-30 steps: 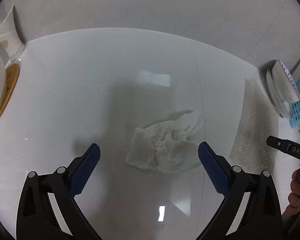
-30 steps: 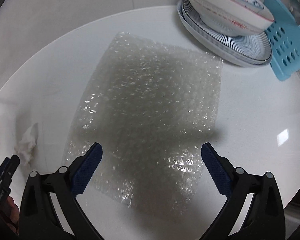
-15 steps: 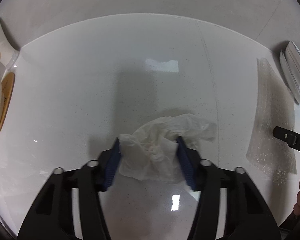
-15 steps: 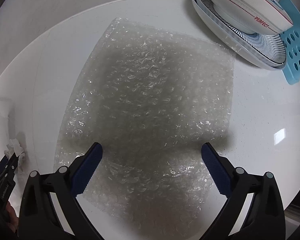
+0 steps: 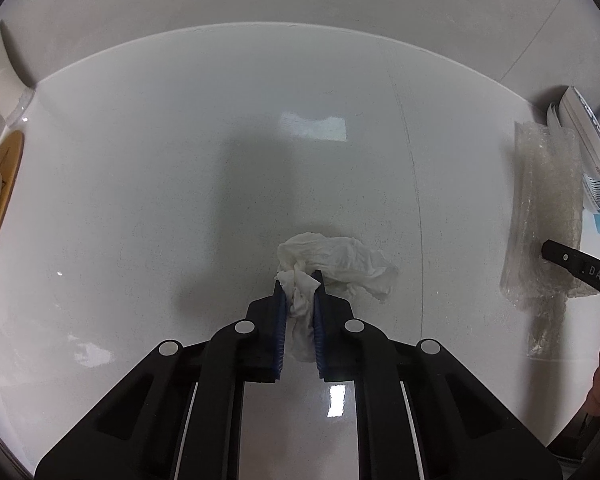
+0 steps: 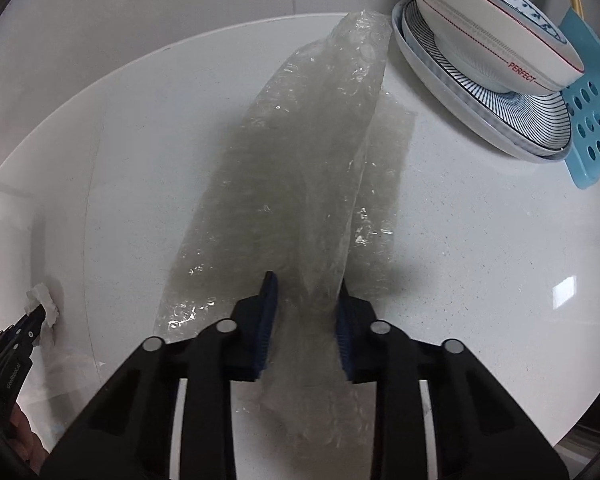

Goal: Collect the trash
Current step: 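Grasp the white tissue with the left gripper while the right gripper grasps the bubble wrap, then lift the white tissue and bubble wrap sheet off the counter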

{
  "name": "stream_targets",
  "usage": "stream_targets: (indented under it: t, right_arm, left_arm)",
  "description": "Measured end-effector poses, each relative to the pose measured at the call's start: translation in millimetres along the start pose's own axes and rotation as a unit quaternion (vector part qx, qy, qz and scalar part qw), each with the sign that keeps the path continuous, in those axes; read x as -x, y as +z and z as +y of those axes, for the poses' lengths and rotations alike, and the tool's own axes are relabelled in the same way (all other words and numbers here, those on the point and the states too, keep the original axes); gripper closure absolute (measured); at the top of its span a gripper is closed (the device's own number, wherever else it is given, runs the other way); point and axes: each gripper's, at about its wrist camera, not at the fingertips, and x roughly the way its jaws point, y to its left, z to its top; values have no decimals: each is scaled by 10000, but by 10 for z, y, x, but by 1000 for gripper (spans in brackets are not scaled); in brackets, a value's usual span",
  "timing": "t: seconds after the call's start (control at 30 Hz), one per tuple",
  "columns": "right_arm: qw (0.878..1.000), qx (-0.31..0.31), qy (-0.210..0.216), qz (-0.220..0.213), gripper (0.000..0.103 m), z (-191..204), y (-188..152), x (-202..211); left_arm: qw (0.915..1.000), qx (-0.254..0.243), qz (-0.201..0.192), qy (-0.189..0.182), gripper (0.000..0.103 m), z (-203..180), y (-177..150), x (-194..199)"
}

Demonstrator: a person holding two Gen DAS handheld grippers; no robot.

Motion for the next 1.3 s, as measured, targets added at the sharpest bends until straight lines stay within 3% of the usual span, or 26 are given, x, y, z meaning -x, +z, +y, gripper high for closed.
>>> stream_targets:
  t: [0.23,1.0,1.3]
  right_arm:
    - [9996,213,134,-90,88,-35,-127,61]
    - [9954,604,337,-667,89,8,-708,690]
    - [9921,715,420,-941,89,-109,-758,892]
  left_arm:
    - [9998,105,-95,-123,92,81,-174,193]
    - [9984,219,-468,-242,92,-32,-700,920]
    - [9979,218,-535,-284,92,-173,-947,1126]
